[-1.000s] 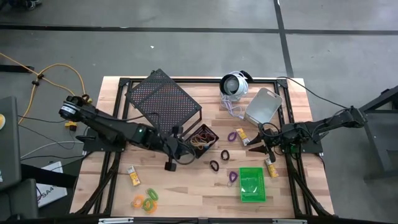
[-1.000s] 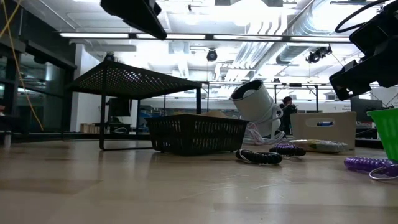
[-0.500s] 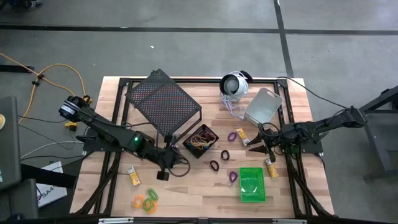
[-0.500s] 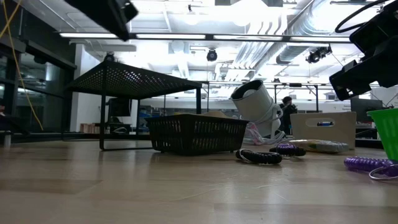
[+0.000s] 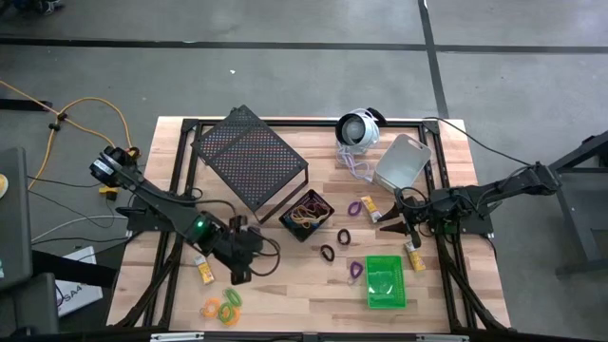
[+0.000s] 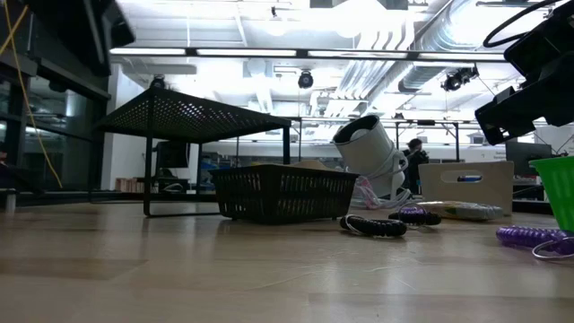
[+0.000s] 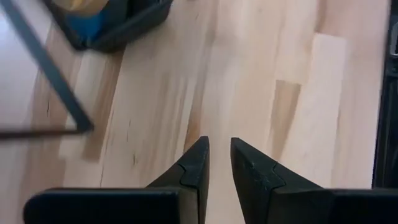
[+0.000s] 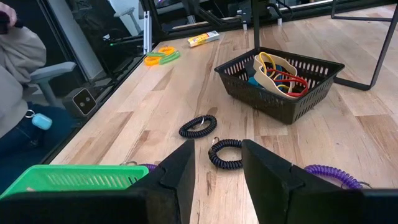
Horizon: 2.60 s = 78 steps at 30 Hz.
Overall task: Pick & Place Office Desk Supplies
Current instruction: Put the bottom left crayon box into the green bin
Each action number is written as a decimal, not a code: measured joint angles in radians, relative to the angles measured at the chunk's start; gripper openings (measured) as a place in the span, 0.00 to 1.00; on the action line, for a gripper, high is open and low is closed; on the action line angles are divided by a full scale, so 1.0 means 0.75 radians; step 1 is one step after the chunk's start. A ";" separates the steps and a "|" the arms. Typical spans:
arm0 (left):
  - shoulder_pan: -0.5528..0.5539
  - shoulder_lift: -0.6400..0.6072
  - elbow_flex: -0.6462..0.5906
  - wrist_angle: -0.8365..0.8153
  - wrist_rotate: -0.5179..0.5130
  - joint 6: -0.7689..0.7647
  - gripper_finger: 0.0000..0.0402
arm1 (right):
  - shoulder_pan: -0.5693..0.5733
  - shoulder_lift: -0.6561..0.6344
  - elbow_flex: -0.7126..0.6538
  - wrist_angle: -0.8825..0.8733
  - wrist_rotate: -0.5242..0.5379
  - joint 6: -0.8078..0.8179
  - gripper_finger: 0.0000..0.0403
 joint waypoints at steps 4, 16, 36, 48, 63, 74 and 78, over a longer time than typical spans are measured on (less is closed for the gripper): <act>-0.032 0.000 0.000 -0.082 -0.001 -0.238 0.15 | 0.000 0.000 0.000 0.000 0.000 0.000 0.30; -0.155 0.032 0.000 -0.327 0.001 -1.119 0.15 | 0.000 0.000 0.000 0.000 0.000 0.000 0.30; -0.492 0.126 -0.001 -0.395 0.140 -2.307 0.15 | 0.000 0.000 0.000 0.000 0.000 0.000 0.30; -0.516 0.199 -0.001 -0.430 0.138 -2.291 0.15 | 0.000 0.000 0.000 0.000 0.000 0.000 0.30; -0.515 0.222 -0.001 -0.365 0.123 -1.861 0.15 | 0.000 0.000 0.000 0.000 0.000 0.000 0.30; -0.515 0.221 -0.001 -0.366 0.155 -1.139 0.15 | 0.000 0.000 0.000 0.000 0.000 0.000 0.30; -0.515 0.221 -0.001 -0.366 0.188 -0.779 0.15 | 0.000 0.000 0.000 0.000 0.000 0.000 0.30</act>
